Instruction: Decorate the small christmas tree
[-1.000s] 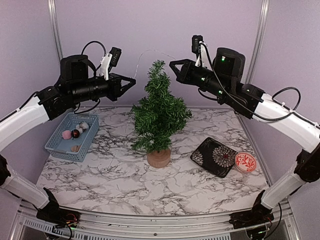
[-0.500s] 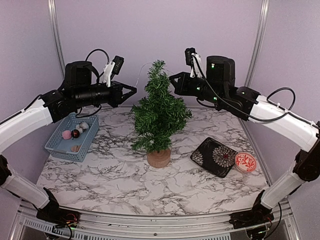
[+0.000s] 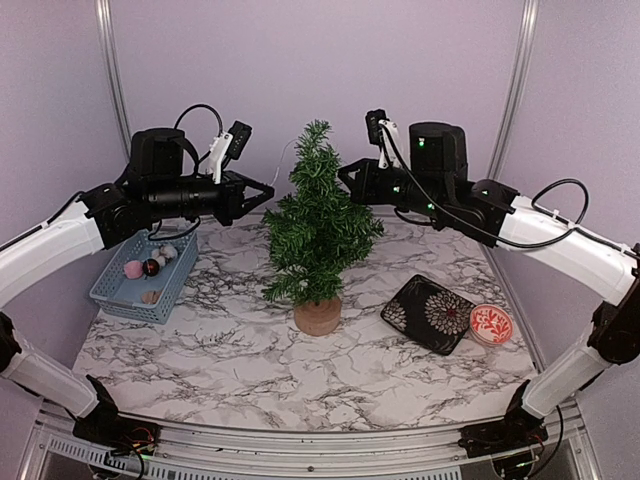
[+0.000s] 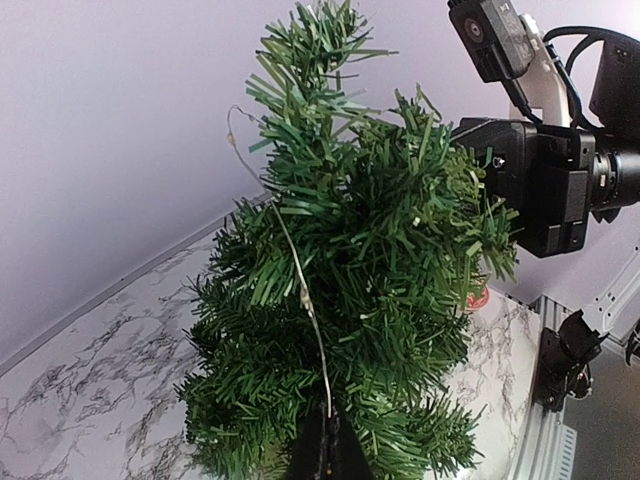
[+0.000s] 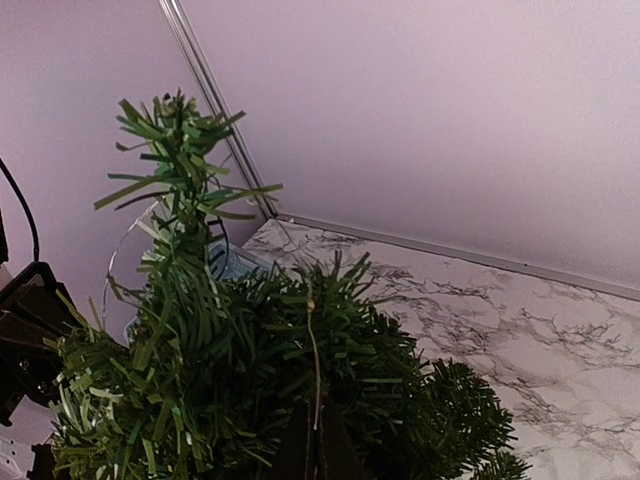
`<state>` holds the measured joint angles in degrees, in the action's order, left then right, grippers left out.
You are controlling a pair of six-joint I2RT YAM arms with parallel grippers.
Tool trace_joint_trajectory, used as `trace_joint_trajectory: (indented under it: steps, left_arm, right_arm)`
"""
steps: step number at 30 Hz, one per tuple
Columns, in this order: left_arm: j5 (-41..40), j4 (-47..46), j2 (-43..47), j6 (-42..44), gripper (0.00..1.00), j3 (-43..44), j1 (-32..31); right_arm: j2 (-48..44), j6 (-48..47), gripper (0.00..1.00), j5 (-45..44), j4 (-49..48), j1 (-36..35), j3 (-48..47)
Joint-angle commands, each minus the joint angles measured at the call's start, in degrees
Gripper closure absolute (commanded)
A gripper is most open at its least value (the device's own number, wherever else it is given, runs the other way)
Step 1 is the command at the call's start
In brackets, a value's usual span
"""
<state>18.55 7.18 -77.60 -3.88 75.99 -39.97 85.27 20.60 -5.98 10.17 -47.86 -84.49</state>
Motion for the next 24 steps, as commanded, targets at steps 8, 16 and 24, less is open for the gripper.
trace_joint_trajectory:
  steps: [8, 16, 24]
  left_arm:
    - [2.66, 4.08, -0.11, 1.07, 1.0, -0.02, -2.53]
    - [2.52, 4.13, -2.22, 0.52, 1.0, 0.85, -4.69]
    - [3.44, 4.1, -6.52, 0.99, 1.0, 2.41, -8.71]
  right_arm:
    - [-1.69, -2.32, 1.0, 8.58, 7.39, 0.39, -3.04]
    - [-1.17, -1.57, 1.0, 12.99, 10.05, 0.39, -4.3]
    - [0.53, 1.73, 1.0, 15.11, 5.53, 0.39, -1.11]
